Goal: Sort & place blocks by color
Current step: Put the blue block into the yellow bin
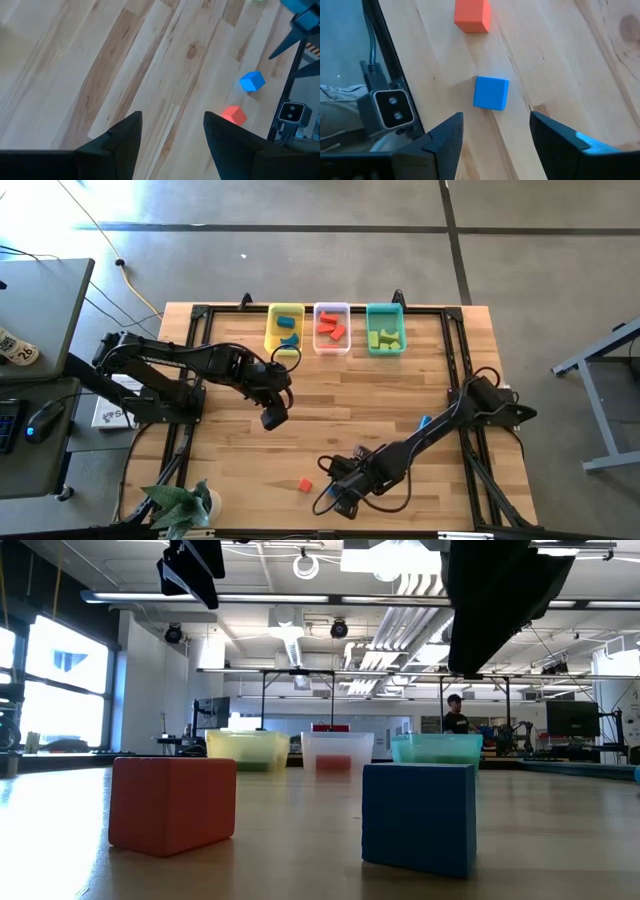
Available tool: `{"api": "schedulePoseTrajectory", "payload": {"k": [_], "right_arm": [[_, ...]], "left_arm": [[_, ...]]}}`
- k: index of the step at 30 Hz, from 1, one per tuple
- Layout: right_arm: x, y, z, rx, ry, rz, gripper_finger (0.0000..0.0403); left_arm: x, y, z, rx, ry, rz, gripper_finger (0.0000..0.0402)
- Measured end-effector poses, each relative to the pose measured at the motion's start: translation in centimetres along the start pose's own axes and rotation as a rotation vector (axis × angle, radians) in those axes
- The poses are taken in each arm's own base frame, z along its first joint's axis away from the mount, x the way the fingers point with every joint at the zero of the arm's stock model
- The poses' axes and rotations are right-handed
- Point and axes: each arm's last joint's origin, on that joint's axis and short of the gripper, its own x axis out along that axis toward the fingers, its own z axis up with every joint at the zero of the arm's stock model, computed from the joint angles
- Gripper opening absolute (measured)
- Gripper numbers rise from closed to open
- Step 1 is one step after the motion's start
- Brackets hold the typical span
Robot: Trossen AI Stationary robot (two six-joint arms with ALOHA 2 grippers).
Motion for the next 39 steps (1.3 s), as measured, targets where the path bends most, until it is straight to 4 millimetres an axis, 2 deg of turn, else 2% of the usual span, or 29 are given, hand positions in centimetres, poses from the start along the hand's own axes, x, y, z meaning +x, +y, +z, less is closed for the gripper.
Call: {"api": "schedulePoseTrajectory", "payload": {"k": [15, 28, 31, 37, 39], "right_arm": [[4.6, 0.2, -0.4, -0.005, 0.008, -0.010, 0.0216], [7.0, -0.4, -0.6, 0.029, 0.018, -0.046, 0.0215], [7.0, -0.6, -0.3, 0.039, 0.016, -0.047, 0.0198], [7.1, -1.0, 0.4, 0.037, 0.015, -0.044, 0.0110], [7.1, -1.2, 0.7, 0.033, 0.019, -0.040, 0.0103]], "left_arm": [[0.0, 0.0, 0.0, -0.002, 0.000, 0.000, 0.0200], [0.0, 0.1, 0.1, -0.003, -0.027, 0.036, 0.0200], [0.0, 0.1, 0.1, -0.003, -0.029, 0.040, 0.0200], [0.0, 0.1, 0.1, 0.018, -0.033, 0.046, 0.0200], [0.0, 0.1, 0.1, 0.022, -0.033, 0.046, 0.0200]]}}
